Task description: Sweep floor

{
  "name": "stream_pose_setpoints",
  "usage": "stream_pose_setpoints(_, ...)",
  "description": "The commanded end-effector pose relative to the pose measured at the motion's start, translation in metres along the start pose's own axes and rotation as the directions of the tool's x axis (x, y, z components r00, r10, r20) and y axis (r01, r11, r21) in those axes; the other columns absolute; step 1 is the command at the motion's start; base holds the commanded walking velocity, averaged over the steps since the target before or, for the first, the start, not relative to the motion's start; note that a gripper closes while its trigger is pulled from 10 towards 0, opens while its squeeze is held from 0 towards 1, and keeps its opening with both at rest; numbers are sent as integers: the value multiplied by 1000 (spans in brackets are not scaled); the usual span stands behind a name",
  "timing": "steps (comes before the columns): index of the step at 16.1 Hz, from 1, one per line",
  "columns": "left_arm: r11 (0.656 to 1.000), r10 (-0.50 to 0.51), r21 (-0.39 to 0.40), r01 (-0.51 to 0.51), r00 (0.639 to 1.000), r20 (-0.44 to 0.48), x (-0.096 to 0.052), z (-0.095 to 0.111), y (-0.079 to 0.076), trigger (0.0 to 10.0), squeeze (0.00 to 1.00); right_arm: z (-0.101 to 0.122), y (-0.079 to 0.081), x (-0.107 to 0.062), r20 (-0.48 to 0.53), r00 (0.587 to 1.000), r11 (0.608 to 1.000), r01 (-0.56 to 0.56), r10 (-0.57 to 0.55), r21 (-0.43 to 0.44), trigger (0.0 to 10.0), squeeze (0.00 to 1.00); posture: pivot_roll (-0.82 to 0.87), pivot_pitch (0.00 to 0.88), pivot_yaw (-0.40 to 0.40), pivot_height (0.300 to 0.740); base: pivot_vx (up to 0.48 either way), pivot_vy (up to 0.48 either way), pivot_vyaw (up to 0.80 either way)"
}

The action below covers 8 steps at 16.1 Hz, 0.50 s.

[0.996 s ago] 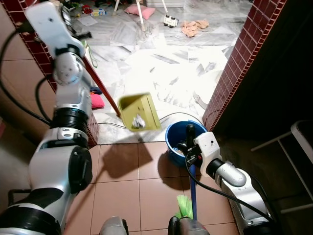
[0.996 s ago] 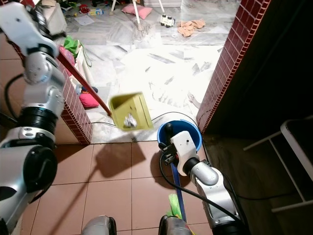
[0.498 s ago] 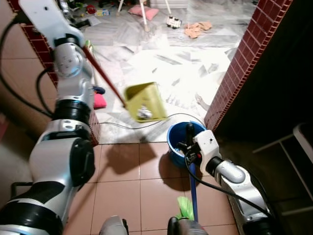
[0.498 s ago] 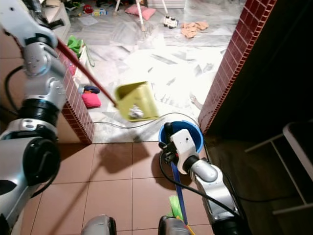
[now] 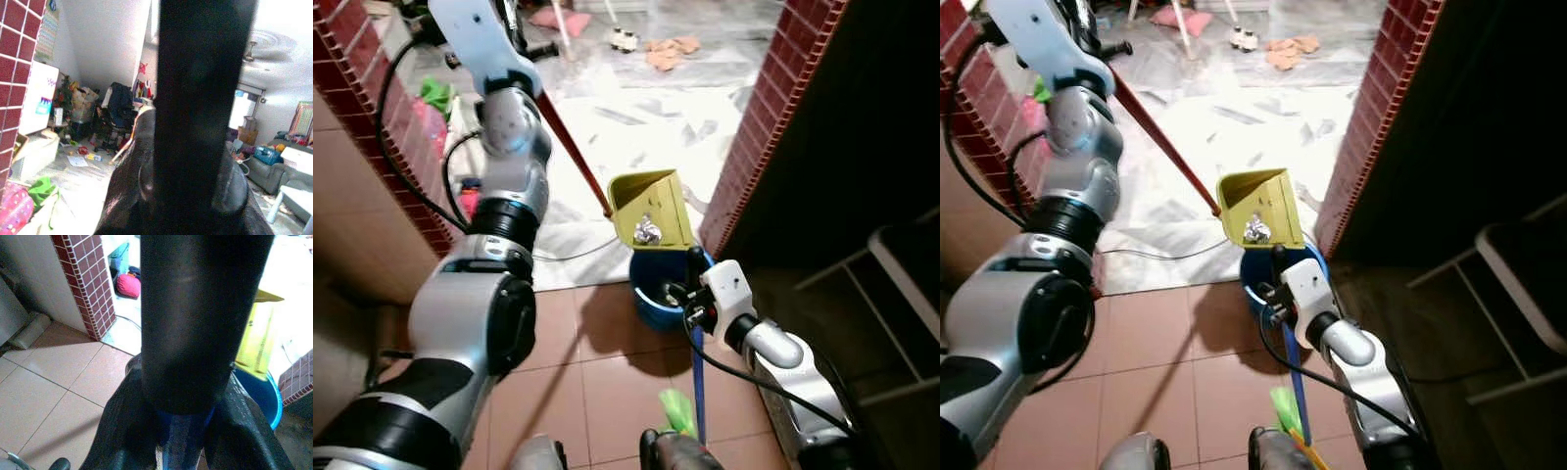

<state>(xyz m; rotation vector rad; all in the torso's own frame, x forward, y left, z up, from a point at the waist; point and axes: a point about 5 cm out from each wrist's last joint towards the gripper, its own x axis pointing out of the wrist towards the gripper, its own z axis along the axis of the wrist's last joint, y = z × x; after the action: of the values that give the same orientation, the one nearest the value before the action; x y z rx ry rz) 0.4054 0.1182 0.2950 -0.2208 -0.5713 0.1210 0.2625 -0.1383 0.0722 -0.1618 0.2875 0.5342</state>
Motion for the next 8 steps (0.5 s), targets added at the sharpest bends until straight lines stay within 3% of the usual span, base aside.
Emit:
stream_pose_setpoints(1, 996, -86, 28, 83, 988, 127, 3, 20, -24, 10000, 0, -8, 2, -4, -44, 999, 1000, 10, -10, 9, 10000, 0, -180, 65, 38, 740, 0, 0, 0)
stream_pose_setpoints(4, 981, -179, 89, 170, 977, 111, -13, 6, -44, 10000, 0, -7, 3, -4, -32, 999, 1000, 19, -19, 10, 10000, 0, -183, 74, 50, 740, 0, 0, 0)
stream_pose_setpoints(6, 961, -267, 91, 261, 962, 60, -33, -12, -65, 10000, 0, -7, 4, -5, -26, 999, 1000, 27, -26, 14, 10000, 0, -186, 79, 57, 740, 0, 0, 0)
stream_pose_setpoints(8, 956, -286, 80, 282, 957, 51, -40, -17, -71, 10000, 0, -7, 4, -6, -26, 999, 999, 30, -29, 16, 10000, 0, -185, 80, 59, 740, 0, 0, 0)
